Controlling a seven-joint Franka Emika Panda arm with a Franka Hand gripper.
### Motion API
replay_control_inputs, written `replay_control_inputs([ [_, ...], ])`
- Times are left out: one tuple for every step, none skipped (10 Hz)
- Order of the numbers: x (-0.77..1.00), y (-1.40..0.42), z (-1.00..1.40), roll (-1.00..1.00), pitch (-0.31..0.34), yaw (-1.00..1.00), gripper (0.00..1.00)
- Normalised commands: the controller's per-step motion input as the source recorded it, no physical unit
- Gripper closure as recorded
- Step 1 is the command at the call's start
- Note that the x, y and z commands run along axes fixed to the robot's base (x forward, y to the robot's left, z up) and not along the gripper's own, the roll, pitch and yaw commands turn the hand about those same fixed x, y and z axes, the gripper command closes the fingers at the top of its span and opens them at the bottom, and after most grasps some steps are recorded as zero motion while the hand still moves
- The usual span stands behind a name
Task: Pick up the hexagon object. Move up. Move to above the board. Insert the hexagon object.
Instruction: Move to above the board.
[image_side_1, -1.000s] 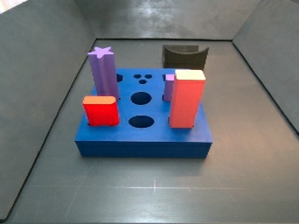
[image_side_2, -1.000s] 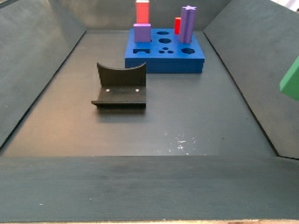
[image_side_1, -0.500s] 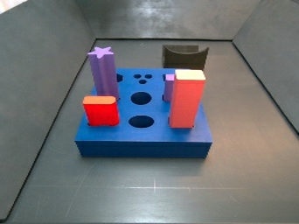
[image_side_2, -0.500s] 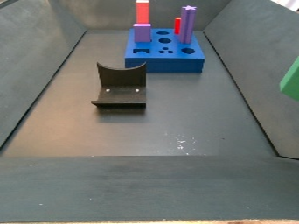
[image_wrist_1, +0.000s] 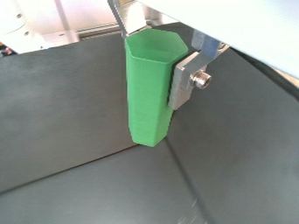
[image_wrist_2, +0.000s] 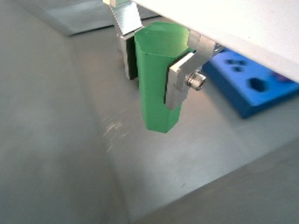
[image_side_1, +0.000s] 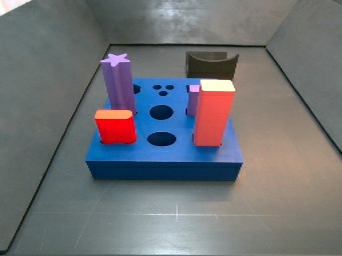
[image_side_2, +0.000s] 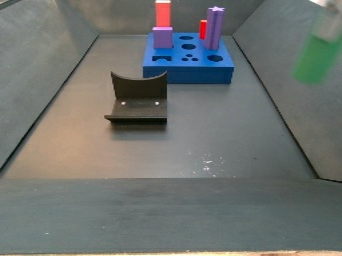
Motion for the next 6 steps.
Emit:
replay_control_inputs([
  [0.36,-1.00,0.23,0.01,0.036,-1.00,1.00],
  [0.36,-1.00,0.23,-0.01,0.042,-1.00,1.00],
  [0.36,-1.00,0.23,-0.04,0.060,-1.00,1.00],
  [0.37,-1.00,0.24,-0.08,0.078,-0.70,1.00],
  [0.37,-1.00,0.24,-0.08,0.090,-0.45,1.00],
  [0.37,-1.00,0.24,-0.08,0.095,-0.27,1.00],
])
